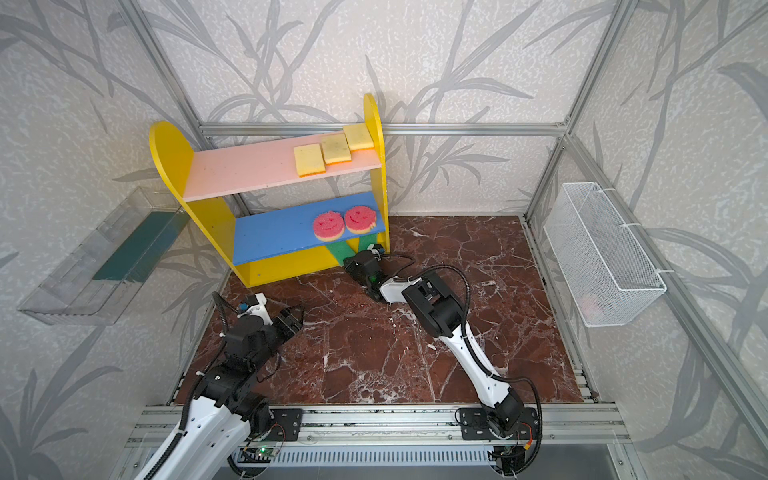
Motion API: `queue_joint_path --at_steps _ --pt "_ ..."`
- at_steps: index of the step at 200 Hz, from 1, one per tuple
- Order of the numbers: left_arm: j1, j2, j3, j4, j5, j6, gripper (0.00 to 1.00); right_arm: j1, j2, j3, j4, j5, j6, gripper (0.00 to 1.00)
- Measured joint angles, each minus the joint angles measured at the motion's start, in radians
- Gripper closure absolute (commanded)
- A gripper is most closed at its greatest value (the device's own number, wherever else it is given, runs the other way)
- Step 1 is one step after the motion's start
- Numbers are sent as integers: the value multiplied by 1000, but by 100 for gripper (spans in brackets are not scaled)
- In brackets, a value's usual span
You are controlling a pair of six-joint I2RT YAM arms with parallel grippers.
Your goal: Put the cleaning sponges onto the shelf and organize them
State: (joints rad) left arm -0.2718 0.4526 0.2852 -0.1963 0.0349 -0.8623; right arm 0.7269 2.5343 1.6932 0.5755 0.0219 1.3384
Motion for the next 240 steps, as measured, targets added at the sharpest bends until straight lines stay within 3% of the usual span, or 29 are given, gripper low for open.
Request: queue_joint_path --at_steps 111,153,212,222,240 --pt "-4 -78 0 -89 -4 7 40 9 19 19 54 91 89 100" --pt "-17 -80 3 -114 0 7 40 21 12 -43 137 196 155 100" --pt "-52 -78 44 -164 23 3 41 46 -2 -56 108 332 242 100" --pt "-61 -78 50 -172 26 2 41 51 -3 -55 101 345 246 92" --pt "-72 -78 61 -188 27 3 40 52 -3 -52 94 352 246 65"
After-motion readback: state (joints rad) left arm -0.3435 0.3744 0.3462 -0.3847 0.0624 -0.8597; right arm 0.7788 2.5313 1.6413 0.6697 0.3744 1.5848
